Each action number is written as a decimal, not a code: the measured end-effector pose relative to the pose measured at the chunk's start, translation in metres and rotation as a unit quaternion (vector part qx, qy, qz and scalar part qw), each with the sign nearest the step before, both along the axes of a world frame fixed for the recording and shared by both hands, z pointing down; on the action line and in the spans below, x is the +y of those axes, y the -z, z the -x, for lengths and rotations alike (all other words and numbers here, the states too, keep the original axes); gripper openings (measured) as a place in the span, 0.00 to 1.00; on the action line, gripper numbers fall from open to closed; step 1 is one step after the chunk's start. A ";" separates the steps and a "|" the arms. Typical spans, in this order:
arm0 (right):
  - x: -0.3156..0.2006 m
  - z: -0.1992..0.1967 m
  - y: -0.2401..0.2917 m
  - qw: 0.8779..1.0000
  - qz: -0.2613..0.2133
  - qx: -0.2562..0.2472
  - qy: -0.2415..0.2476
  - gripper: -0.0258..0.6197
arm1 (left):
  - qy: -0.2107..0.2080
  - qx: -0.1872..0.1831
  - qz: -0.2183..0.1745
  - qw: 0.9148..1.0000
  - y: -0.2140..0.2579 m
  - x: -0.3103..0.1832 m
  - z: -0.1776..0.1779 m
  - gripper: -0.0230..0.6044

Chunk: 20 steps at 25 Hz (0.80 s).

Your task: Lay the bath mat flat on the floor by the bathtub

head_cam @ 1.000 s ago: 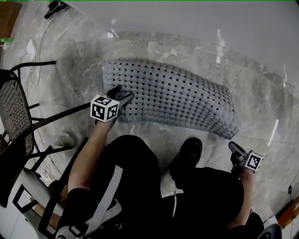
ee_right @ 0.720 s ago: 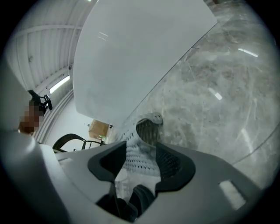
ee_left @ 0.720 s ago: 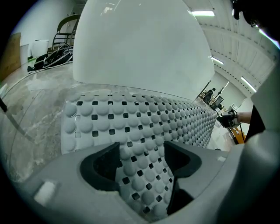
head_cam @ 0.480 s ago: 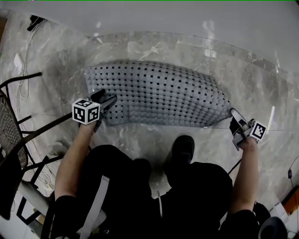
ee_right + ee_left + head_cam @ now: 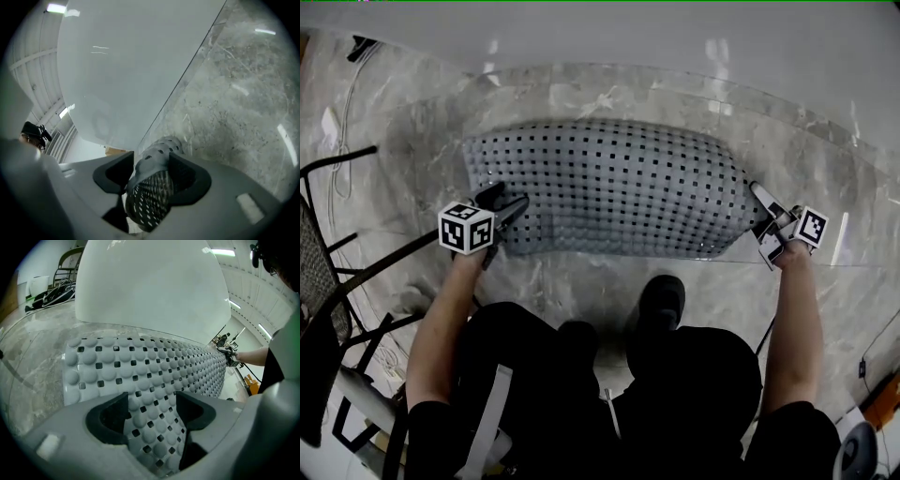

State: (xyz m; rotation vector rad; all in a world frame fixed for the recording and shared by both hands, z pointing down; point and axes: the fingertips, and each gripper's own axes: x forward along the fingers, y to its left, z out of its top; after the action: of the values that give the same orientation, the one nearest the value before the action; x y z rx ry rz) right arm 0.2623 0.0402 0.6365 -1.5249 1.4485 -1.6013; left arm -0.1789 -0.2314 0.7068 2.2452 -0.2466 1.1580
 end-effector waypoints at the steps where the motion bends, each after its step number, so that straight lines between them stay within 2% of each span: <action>1: -0.002 -0.007 0.002 1.000 -0.006 0.009 -0.013 0.38 | 0.003 0.001 0.002 1.000 -0.001 0.000 0.000 0.56; 5: -0.011 -0.025 0.020 0.997 -0.043 0.025 -0.058 0.35 | 0.013 0.005 0.006 1.000 -0.004 0.002 -0.001 0.56; 8: -0.016 -0.027 0.036 0.995 -0.070 0.027 -0.064 0.33 | 0.014 0.002 0.005 1.000 -0.007 0.001 -0.001 0.56; 11: -0.009 -0.015 0.027 0.998 -0.043 0.020 -0.028 0.33 | 0.009 -0.005 0.000 1.000 -0.010 -0.001 0.000 0.56; 14: 0.012 -0.005 0.010 1.000 -0.005 -0.001 -0.017 0.33 | 0.004 -0.007 0.003 1.000 -0.011 0.001 0.001 0.56; 20: 0.039 0.023 -0.002 0.999 0.006 -0.051 0.018 0.35 | 0.004 -0.008 -0.004 1.000 -0.009 0.001 0.000 0.56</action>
State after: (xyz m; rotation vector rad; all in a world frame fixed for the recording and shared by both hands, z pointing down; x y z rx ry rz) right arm 0.2392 0.0793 0.6384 -1.4097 1.4187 -1.6872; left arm -0.1790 -0.2307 0.7154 2.2412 -0.2670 1.1725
